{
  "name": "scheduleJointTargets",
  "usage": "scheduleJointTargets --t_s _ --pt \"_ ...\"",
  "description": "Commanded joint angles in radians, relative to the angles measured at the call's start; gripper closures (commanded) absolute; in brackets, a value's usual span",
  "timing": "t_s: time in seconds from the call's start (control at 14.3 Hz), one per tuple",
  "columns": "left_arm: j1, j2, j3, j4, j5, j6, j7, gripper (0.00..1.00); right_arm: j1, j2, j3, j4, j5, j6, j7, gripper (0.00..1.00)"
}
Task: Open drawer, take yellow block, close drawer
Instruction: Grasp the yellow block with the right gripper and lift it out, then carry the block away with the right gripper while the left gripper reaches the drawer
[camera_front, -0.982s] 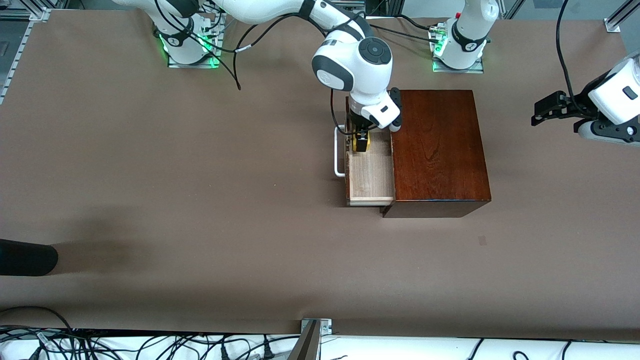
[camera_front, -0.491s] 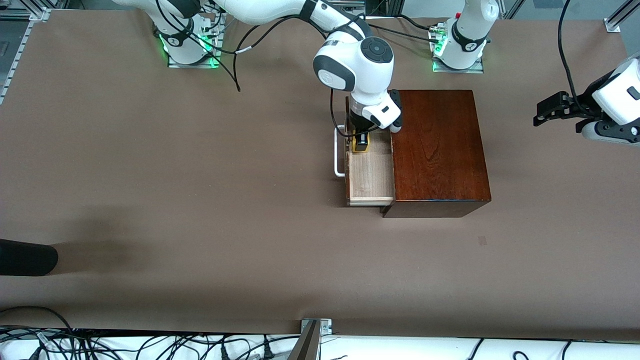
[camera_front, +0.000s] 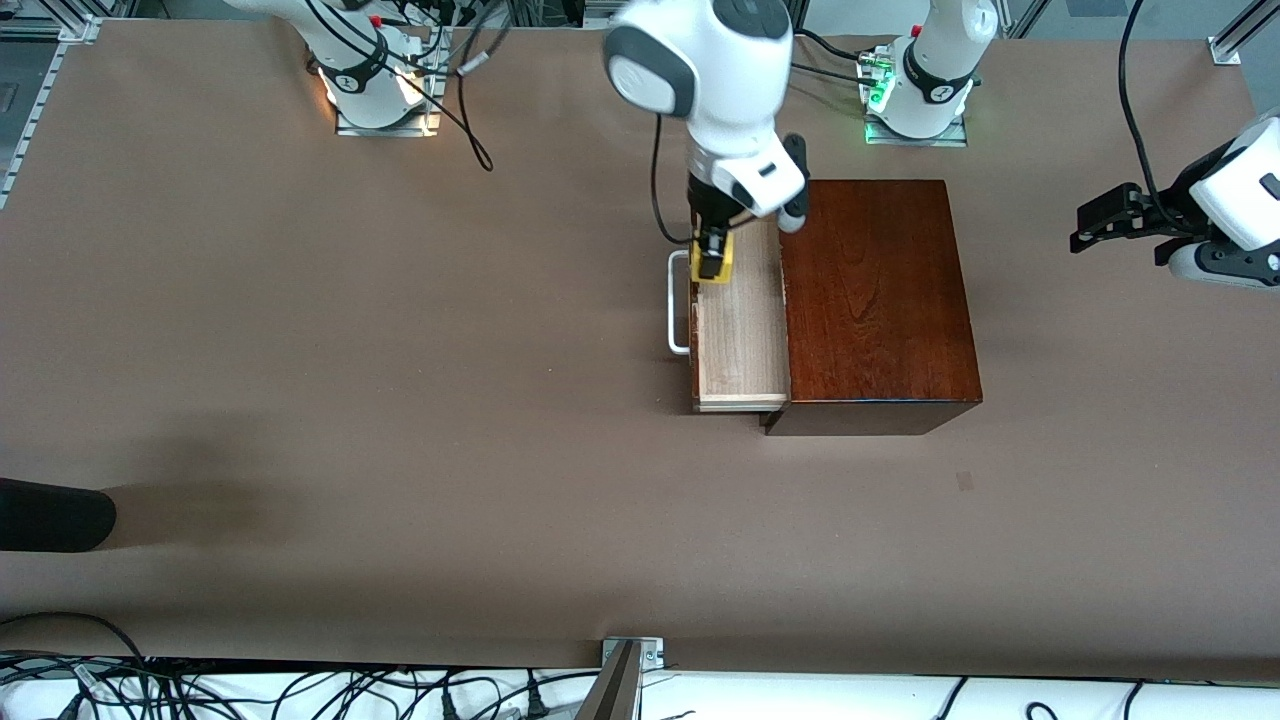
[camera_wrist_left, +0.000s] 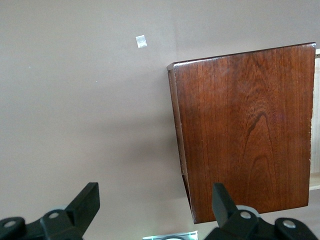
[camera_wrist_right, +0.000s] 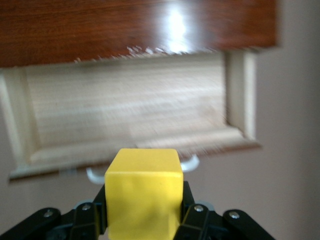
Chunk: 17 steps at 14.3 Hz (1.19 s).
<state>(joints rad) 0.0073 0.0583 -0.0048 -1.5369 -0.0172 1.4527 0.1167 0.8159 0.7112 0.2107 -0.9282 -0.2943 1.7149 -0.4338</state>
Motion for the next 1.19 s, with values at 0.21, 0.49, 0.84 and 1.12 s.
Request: scheduleJointTargets --t_s 0.21,0.49,0.84,1.12 --pt "-0.001 0.063 -0.012 0.081 -0.024 -0.017 0.011 0.00 -0.251 -0.162 -0.004 -0.024 0.037 -0.107 -0.002 1.00" --pt "-0.021 0.098 -0.017 0.083 -0.026 -0.018 0.020 0.00 -0.441 -0.184 -0.005 -0.027 0.078 -0.135 0.004 1.00" --pt "-0.099 0.161 -0.020 0.080 -0.006 -0.072 0.044 0.00 -0.586 -0.297 -0.138 -0.294 0.289 -0.086 0.094 1.00" --pt "-0.159 0.179 -0.034 0.089 -0.029 -0.118 0.040 0.00 -0.645 -0.361 -0.174 -0.594 0.296 0.082 0.193 1.00"
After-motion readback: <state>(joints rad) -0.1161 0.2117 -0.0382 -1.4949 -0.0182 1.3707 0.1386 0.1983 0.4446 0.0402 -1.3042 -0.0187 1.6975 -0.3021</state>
